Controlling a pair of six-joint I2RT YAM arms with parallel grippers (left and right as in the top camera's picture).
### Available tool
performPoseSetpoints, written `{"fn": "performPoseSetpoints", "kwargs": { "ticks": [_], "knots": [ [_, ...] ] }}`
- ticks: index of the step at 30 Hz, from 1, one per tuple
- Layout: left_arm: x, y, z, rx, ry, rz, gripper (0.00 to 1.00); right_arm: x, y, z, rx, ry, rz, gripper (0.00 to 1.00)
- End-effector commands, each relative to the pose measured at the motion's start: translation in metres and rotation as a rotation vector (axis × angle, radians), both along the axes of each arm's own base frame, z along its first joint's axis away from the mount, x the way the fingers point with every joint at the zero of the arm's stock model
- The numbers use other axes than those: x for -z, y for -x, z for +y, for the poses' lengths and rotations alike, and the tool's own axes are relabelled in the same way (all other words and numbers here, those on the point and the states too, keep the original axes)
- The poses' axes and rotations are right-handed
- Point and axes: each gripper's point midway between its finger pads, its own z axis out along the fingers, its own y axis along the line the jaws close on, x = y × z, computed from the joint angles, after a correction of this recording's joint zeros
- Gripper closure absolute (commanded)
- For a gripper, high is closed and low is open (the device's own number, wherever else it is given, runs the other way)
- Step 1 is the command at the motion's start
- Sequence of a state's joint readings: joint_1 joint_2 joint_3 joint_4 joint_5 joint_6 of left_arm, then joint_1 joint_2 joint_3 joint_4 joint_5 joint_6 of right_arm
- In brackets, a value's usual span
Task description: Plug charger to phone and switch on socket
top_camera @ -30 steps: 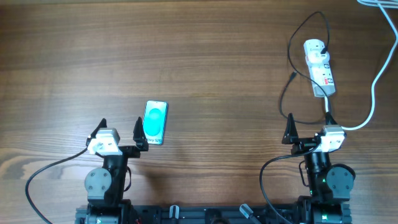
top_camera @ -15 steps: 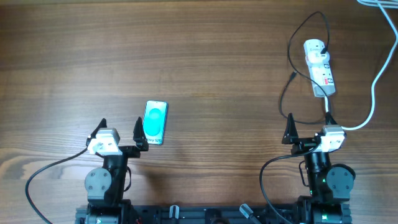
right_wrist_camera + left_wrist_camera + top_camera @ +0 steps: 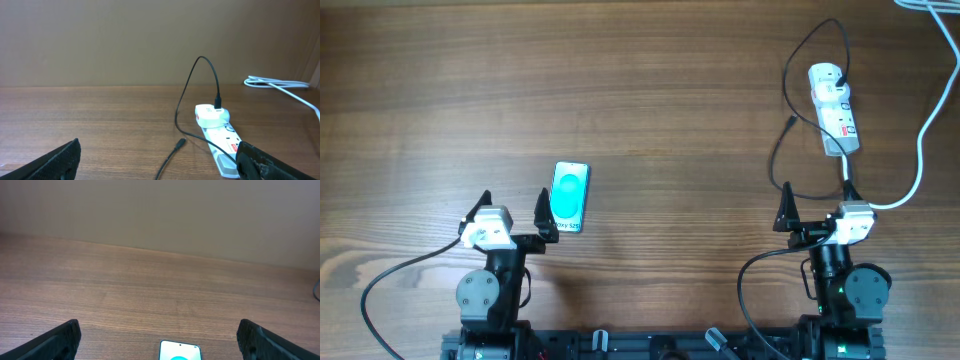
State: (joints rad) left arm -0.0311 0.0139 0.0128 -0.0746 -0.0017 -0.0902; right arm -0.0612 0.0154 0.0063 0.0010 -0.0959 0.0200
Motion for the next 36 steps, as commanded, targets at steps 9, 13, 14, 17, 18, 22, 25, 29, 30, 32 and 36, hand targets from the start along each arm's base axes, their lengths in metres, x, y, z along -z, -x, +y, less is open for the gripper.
{"fn": "performPoseSetpoints", "kwargs": {
  "ticks": [9, 13, 14, 17, 18, 22, 25, 29, 30, 32, 36],
  "knots": [
    [-0.001, 0.002, -0.017, 0.099, 0.01, 0.001, 0.0, -0.003, 0.001, -0.001, 0.008, 0.018, -0.014, 0.0],
    [-0.012, 0.011, -0.02, 0.119, 0.014, 0.1, 0.0, -0.003, 0.001, -0.001, 0.008, 0.019, -0.014, 0.0],
    [-0.019, 0.014, -0.022, 0.127, 0.016, 0.122, 0.0, -0.003, 0.001, -0.001, 0.008, 0.018, -0.014, 0.0],
    [-0.041, 0.015, -0.028, 0.166, 0.023, 0.144, 0.0, -0.003, 0.001, -0.001, 0.008, 0.019, -0.014, 0.0],
    [-0.052, 0.014, -0.031, 0.183, 0.027, 0.151, 0.0, -0.003, 0.001, -0.001, 0.008, 0.019, -0.014, 0.0],
    [-0.087, 0.003, -0.042, 0.233, 0.078, 0.212, 0.0, -0.003, 0.001, -0.001, 0.008, 0.018, -0.014, 0.0],
    [-0.102, -0.01, -0.048, 0.264, 0.101, 0.319, 0.0, -0.003, 0.001, -0.001, 0.008, 0.018, -0.014, 0.0],
    [-0.111, -0.031, -0.054, 0.277, 0.108, 0.453, 0.0, -0.003, 0.001, -0.001, 0.008, 0.018, -0.014, 0.0],
    [-0.111, -0.035, -0.056, 0.282, 0.108, 0.475, 0.0, -0.003, 0.001, -0.001, 0.008, 0.018, -0.014, 0.0],
    [-0.111, -0.042, -0.062, 0.297, 0.107, 0.511, 0.0, -0.003, 0.001, -0.001, 0.008, 0.018, -0.014, 0.0],
    [-0.103, -0.056, -0.08, 0.349, 0.065, 0.572, 0.0, -0.003, 0.001, -0.001, 0.008, 0.019, -0.014, 0.0]
  ]
}}
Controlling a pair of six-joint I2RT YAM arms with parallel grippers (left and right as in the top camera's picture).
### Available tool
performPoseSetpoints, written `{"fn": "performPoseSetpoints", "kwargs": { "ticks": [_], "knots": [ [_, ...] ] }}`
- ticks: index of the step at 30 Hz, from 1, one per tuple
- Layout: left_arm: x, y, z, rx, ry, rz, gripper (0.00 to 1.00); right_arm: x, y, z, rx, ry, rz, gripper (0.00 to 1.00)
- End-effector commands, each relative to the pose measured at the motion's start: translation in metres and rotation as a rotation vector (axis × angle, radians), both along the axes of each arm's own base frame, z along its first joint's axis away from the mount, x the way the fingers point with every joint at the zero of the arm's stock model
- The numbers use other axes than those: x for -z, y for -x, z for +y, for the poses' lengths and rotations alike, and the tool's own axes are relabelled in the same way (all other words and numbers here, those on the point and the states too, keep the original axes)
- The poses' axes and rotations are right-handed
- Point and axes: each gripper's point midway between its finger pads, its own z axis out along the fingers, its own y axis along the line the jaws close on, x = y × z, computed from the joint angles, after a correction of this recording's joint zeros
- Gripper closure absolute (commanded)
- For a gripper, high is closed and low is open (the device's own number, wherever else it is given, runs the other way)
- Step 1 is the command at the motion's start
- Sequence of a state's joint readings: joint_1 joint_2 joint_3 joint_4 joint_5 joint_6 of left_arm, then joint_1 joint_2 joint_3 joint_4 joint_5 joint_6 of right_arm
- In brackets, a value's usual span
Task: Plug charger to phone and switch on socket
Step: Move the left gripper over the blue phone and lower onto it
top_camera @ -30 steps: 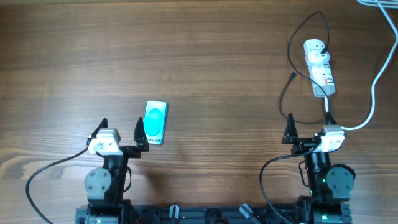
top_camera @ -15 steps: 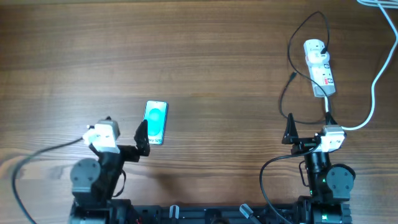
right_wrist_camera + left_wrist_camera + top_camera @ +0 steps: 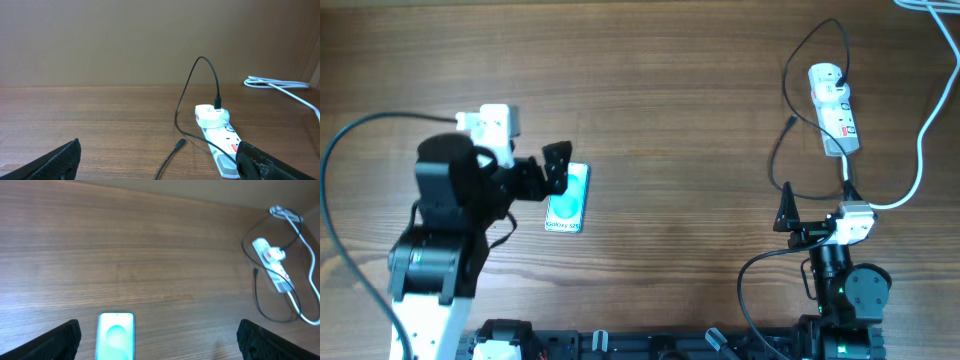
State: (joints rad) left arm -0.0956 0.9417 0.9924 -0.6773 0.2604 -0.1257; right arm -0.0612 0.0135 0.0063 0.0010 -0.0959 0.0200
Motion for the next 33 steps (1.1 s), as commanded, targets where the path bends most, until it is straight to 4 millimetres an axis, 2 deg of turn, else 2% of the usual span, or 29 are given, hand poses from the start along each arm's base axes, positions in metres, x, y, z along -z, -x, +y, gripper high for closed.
{"fn": "performPoseSetpoints", "kwargs": {
  "ticks": [1, 6, 12, 17, 27, 31, 33],
  "knots": [
    [0.0, -0.009, -0.017, 0.06, -0.023, 0.017, 0.0, -0.002, 0.0, -0.001, 0.008, 0.018, -0.012, 0.0],
    [0.04, -0.018, -0.024, 0.039, -0.159, 0.148, 0.0, -0.002, 0.0, -0.001, 0.008, 0.019, -0.012, 0.0],
    [0.089, -0.023, -0.026, 0.052, -0.2, 0.316, 0.0, -0.002, 0.0, -0.001, 0.008, 0.018, -0.012, 0.0],
    [0.116, -0.027, -0.027, 0.059, -0.217, 0.399, 0.0, -0.002, 0.0, -0.001, 0.008, 0.018, -0.012, 0.0],
    [0.154, -0.03, -0.028, 0.065, -0.243, 0.509, 0.0, -0.002, 0.0, -0.001, 0.008, 0.018, -0.012, 0.01],
    [0.181, -0.03, -0.028, 0.101, -0.283, 0.574, 0.0, -0.002, 0.0, -0.001, 0.008, 0.019, -0.012, 0.0],
    [0.2, -0.029, -0.021, 0.111, -0.348, 0.616, 0.0, -0.002, 0.0, -0.001, 0.008, 0.019, -0.012, 0.0]
  ]
}}
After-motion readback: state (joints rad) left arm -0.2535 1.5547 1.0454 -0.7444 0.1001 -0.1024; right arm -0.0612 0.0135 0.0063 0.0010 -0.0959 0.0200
